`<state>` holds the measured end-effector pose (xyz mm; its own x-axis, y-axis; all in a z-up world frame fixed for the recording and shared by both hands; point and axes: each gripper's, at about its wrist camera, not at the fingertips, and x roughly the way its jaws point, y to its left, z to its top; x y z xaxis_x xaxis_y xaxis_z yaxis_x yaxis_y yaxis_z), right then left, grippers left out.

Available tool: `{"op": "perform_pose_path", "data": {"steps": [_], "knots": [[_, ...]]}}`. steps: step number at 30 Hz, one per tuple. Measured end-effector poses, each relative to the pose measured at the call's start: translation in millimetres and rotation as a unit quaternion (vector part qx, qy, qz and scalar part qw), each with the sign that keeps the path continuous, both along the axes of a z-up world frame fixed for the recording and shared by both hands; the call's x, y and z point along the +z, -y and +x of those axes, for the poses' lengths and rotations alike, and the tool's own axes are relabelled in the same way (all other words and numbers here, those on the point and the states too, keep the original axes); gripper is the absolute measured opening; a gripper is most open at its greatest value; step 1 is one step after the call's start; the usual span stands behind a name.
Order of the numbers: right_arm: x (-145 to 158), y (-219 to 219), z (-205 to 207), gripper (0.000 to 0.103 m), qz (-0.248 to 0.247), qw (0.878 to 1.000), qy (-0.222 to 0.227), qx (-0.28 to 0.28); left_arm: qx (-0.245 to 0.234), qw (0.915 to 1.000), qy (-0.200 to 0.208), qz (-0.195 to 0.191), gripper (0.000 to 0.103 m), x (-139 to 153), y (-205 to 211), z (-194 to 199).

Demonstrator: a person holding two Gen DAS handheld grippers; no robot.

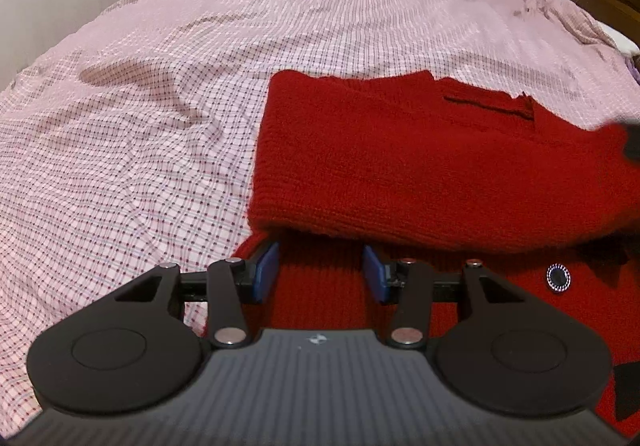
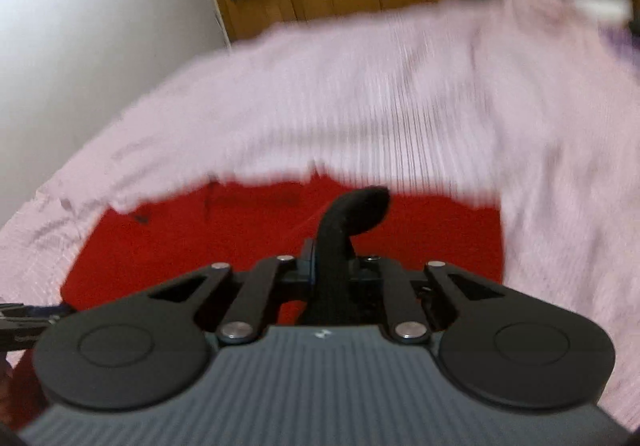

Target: Fold small clothes

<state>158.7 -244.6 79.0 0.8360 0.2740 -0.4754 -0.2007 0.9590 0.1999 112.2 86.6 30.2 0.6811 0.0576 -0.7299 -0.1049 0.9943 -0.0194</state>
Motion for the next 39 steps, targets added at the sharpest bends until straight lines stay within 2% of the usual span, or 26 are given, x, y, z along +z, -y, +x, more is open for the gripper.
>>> {"op": "perform_pose_path", "data": {"steps": [2,4,6,9,12,15,20,22,30,34,39], "knots": [[7,1,1,0.014,-0.009,1.000,0.020,-0.021,0.003,1.0000,0.004,0.000,0.054,-2,1,2],[1,0,9,0.014,-0.036,0.998,0.023,-0.049,0.003,1.0000,0.004,-0.003,0.054,-4,2,3],[-16,1,22,0.014,-0.051,0.997,-0.001,-0.063,0.000,1.0000,0.005,0.001,0.054,-5,4,5],[-51,3,40,0.015,-0.066,0.993,-0.061,-0.070,-0.008,0.9998,0.005,0.018,0.054,-8,10,6],[-66,6,37,0.016,-0.052,0.994,-0.060,-0.075,-0.012,0.9997,0.005,0.021,0.054,-9,10,6],[-59,10,35,0.021,-0.038,0.994,-0.068,-0.081,-0.015,0.9997,0.005,0.018,0.054,-9,9,6],[-38,12,22,0.050,-0.036,0.993,-0.065,-0.092,-0.025,0.9995,0.006,0.017,0.054,0,10,-4],[-29,15,5,0.054,-0.027,0.995,-0.049,-0.085,-0.030,0.9993,0.011,0.018,0.054,5,10,-11],[3,22,-65,0.055,0.003,0.999,-0.020,-0.041,-0.038,0.9980,0.033,0.037,0.054,37,11,-48],[13,21,-95,0.055,0.023,0.999,-0.022,-0.027,-0.044,0.9975,0.034,0.044,0.054,48,12,-69],[21,13,-132,0.055,0.030,0.999,-0.032,-0.002,-0.061,0.9971,0.034,0.030,0.054,56,14,-100]]}}
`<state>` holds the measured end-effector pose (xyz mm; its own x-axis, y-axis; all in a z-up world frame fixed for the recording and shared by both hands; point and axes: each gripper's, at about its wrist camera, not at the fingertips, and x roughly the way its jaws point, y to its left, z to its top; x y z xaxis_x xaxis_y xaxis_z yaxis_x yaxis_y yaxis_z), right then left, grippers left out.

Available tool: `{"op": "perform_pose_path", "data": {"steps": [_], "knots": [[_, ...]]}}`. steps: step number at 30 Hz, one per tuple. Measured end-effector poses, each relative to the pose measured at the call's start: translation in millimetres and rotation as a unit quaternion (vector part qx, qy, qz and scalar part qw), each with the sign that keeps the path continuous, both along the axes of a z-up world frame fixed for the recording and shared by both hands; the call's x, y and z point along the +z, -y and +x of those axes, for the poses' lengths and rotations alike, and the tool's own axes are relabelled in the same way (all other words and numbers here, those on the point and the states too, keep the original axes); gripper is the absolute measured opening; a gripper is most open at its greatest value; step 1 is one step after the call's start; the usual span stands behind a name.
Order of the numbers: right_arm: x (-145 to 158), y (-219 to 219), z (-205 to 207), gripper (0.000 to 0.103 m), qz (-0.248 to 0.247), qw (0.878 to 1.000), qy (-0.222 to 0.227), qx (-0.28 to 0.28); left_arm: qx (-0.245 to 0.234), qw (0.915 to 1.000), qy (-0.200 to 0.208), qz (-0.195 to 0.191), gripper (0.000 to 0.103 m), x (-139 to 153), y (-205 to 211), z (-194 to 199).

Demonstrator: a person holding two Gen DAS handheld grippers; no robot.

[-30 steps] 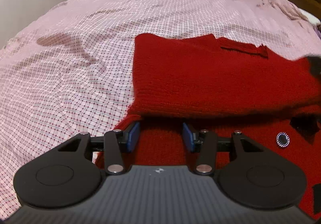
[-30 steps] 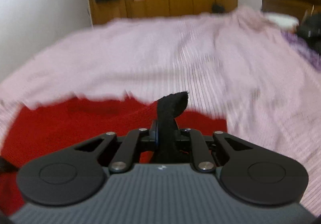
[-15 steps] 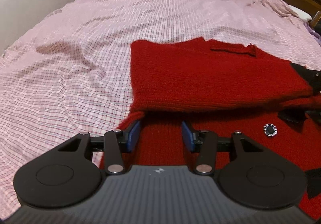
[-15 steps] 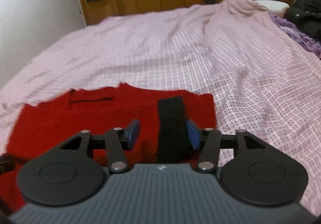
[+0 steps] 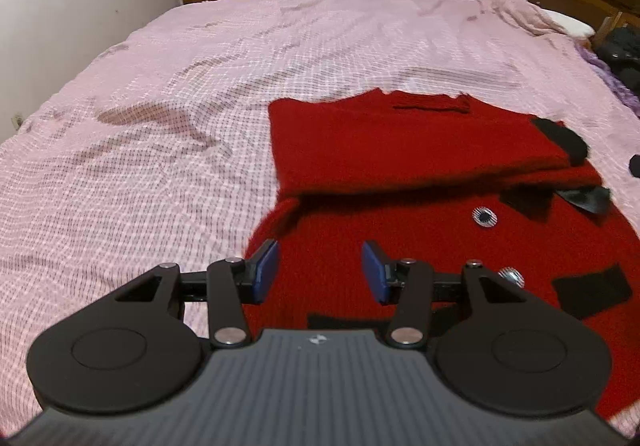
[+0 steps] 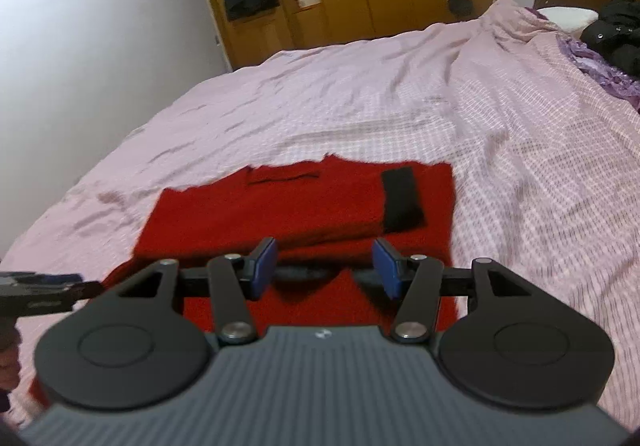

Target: Fold small clothes

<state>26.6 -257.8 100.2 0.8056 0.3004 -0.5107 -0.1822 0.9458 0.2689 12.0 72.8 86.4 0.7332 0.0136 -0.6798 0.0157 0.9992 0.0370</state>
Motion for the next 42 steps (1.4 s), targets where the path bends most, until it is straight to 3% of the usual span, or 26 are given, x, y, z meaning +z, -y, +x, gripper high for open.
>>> {"op": "perform_pose_path", "data": {"steps": [7,11,18,20,22,29,36,42], "knots": [[-2,-12,-42,0.055,0.010,0.997,-0.023,0.067,-0.049,0.9988,-0.003,-0.007,0.054,6,10,-42],[-11,-27,-60,0.056,-0.027,0.995,-0.026,0.088,-0.076,0.9971,-0.001,-0.005,0.066,5,22,-61],[-33,-48,-89,0.057,-0.066,0.989,-0.043,0.122,-0.102,0.9946,-0.018,-0.005,0.068,-6,37,-86],[-38,-54,-97,0.070,-0.086,0.987,-0.043,0.126,-0.103,0.9944,-0.024,0.001,0.068,-12,39,-90],[-43,-60,-105,0.072,-0.106,0.985,-0.039,0.134,-0.105,0.9939,-0.034,0.004,0.068,-19,39,-94],[-53,-80,-123,0.072,-0.179,0.971,-0.030,0.159,-0.142,0.9881,-0.056,0.020,0.071,-37,44,-114],[-65,-96,-131,0.073,-0.232,0.954,-0.029,0.189,-0.161,0.9845,-0.068,0.007,0.072,-46,45,-123],[-79,-112,-137,0.073,-0.299,0.929,-0.033,0.215,-0.165,0.9836,-0.072,0.013,0.072,-50,48,-123]]}}
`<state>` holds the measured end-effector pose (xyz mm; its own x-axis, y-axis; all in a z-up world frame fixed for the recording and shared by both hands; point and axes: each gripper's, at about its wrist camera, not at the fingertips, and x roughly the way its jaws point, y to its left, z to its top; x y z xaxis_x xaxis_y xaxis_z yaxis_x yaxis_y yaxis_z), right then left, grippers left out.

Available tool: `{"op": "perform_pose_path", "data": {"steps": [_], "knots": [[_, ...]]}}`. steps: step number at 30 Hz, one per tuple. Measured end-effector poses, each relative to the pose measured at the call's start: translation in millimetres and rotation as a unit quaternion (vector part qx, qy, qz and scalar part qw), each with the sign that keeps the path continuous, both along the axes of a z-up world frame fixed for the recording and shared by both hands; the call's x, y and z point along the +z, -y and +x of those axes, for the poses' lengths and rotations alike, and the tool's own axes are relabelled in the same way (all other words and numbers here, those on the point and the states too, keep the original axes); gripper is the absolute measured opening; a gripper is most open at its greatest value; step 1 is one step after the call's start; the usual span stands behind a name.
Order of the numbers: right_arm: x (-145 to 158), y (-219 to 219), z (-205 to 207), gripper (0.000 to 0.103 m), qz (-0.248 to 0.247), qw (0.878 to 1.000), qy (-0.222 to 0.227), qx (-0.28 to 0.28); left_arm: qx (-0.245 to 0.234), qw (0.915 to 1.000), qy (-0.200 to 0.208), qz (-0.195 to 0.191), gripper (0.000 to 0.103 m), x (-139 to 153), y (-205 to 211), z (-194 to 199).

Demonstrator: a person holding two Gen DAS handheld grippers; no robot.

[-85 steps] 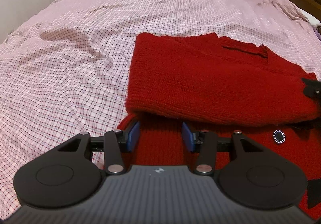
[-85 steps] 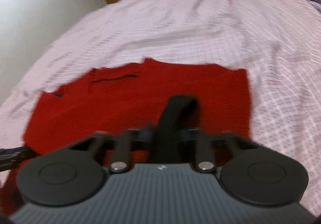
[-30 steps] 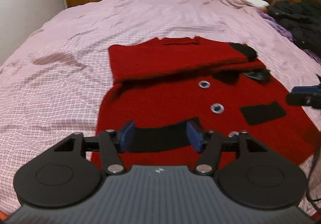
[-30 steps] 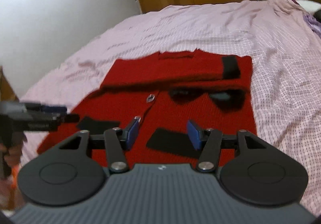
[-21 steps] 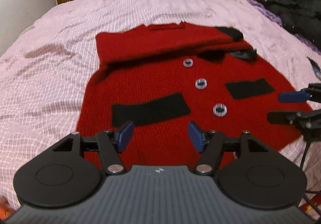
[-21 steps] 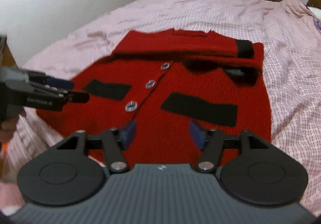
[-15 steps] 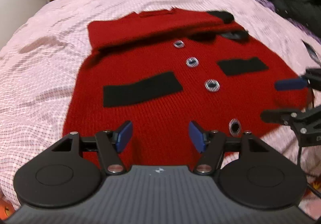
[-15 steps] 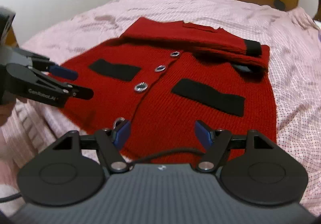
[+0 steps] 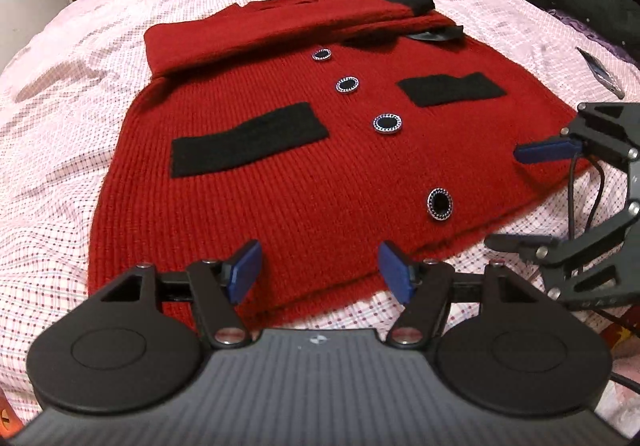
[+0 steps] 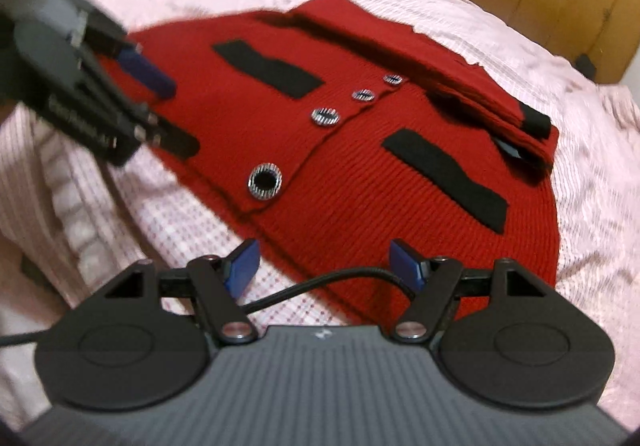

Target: Fold small clothes

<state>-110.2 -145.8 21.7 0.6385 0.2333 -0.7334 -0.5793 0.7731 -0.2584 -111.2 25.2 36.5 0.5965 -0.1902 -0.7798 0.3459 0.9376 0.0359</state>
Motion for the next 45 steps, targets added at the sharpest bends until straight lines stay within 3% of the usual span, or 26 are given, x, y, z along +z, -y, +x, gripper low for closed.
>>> {"op": "perform_pose_path", "data": {"steps": [11,19,24,30,32,37,41,45], "knots": [[-17,-30,-2,0.076,-0.088,0.995,0.048,0.020,0.023,0.9997,0.005,-0.008,0.072,4,-6,7],[5,-15,6,0.076,-0.032,0.996,0.079,-0.025,0.000,0.9994,0.026,-0.025,0.072,12,-6,0],[11,-3,18,0.076,0.013,0.997,0.057,-0.056,-0.030,0.9985,0.033,-0.032,0.072,13,2,-5],[23,10,27,0.076,0.066,0.993,0.045,-0.091,-0.071,0.9968,0.036,-0.008,0.072,8,21,-13],[23,12,27,0.076,0.069,0.993,0.043,-0.091,-0.060,0.9976,0.034,0.008,0.072,2,24,-10],[15,17,23,0.076,0.028,0.995,0.043,-0.086,0.028,0.9919,0.054,0.111,0.072,-17,18,4],[10,32,21,0.076,0.022,0.995,0.029,-0.097,0.070,0.9910,0.058,0.098,0.072,-12,-7,11],[8,49,25,0.076,0.042,0.989,0.021,-0.137,0.081,0.9898,0.059,0.101,0.072,-11,-17,14]]}}
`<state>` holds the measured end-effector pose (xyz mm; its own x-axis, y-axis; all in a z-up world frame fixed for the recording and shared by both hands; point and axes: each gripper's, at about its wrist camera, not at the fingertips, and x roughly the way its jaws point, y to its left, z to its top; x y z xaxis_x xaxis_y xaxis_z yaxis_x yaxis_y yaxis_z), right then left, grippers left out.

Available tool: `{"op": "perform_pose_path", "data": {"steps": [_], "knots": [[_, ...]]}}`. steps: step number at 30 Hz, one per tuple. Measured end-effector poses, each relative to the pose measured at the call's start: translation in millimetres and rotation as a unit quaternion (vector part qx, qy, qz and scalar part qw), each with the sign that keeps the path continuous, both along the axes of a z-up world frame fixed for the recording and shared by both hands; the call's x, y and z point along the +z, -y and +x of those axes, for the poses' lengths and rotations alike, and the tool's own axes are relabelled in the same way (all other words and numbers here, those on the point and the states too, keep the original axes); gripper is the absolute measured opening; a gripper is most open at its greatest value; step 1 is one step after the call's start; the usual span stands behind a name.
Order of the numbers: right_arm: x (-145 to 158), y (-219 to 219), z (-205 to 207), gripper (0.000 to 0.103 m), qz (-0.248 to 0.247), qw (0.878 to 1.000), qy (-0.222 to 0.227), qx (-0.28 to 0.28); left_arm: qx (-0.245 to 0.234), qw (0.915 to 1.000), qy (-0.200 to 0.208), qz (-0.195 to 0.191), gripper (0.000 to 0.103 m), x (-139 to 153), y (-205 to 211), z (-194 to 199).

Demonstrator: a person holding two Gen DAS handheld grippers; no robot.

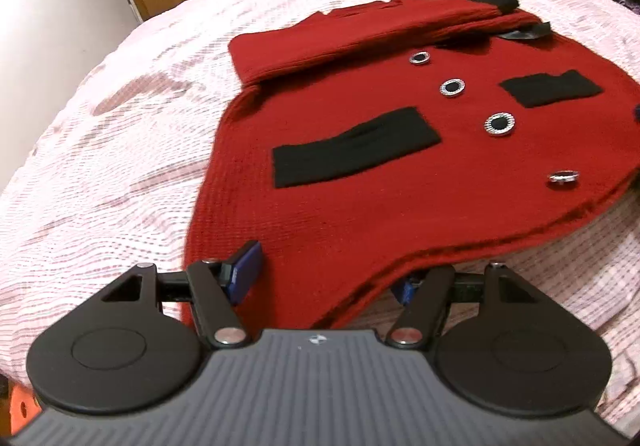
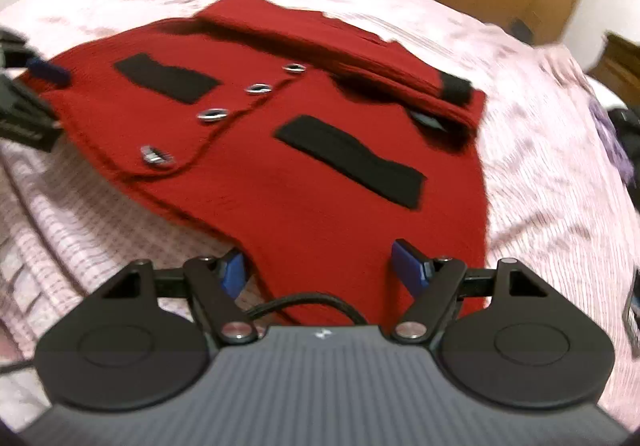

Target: Fold small clothes

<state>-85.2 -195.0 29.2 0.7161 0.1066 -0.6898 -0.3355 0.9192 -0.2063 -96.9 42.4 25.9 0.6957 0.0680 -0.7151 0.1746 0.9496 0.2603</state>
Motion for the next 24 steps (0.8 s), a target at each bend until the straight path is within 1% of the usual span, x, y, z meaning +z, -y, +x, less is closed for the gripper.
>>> {"op": "perform_pose_path", "data": {"steps": [5,8,11,13,15,17,20,22,24], "knots": [[-13,11,6,0.076,0.022,0.999,-0.028,-0.018,-0.009,1.0000,-0.001,-0.002,0.072,-2,-6,3],[-19,11,5,0.077,0.025,0.999,-0.023,-0.021,-0.013,0.9999,-0.008,0.000,0.072,-6,-7,7],[-21,11,3,0.079,0.022,0.999,-0.018,-0.014,-0.009,0.9998,-0.015,-0.005,0.074,-9,-8,11],[-22,12,3,0.079,0.025,1.000,-0.016,-0.011,-0.009,0.9998,-0.016,-0.002,0.075,-11,-7,14],[-20,14,2,0.078,0.031,0.999,-0.013,-0.014,-0.011,0.9999,-0.010,0.005,0.075,-12,-5,14],[-15,15,-3,0.076,0.040,0.999,0.003,-0.018,-0.010,0.9999,-0.001,0.007,0.075,-9,-2,12],[-9,22,-7,0.076,0.060,0.998,0.021,-0.019,-0.015,0.9997,0.016,-0.012,0.074,2,-2,9],[-9,28,-5,0.075,0.072,0.997,0.017,-0.028,-0.016,0.9994,0.027,-0.011,0.074,7,-2,9],[-13,33,0,0.074,0.082,0.996,0.006,-0.031,-0.024,0.9993,0.029,-0.001,0.073,7,1,12]]}}
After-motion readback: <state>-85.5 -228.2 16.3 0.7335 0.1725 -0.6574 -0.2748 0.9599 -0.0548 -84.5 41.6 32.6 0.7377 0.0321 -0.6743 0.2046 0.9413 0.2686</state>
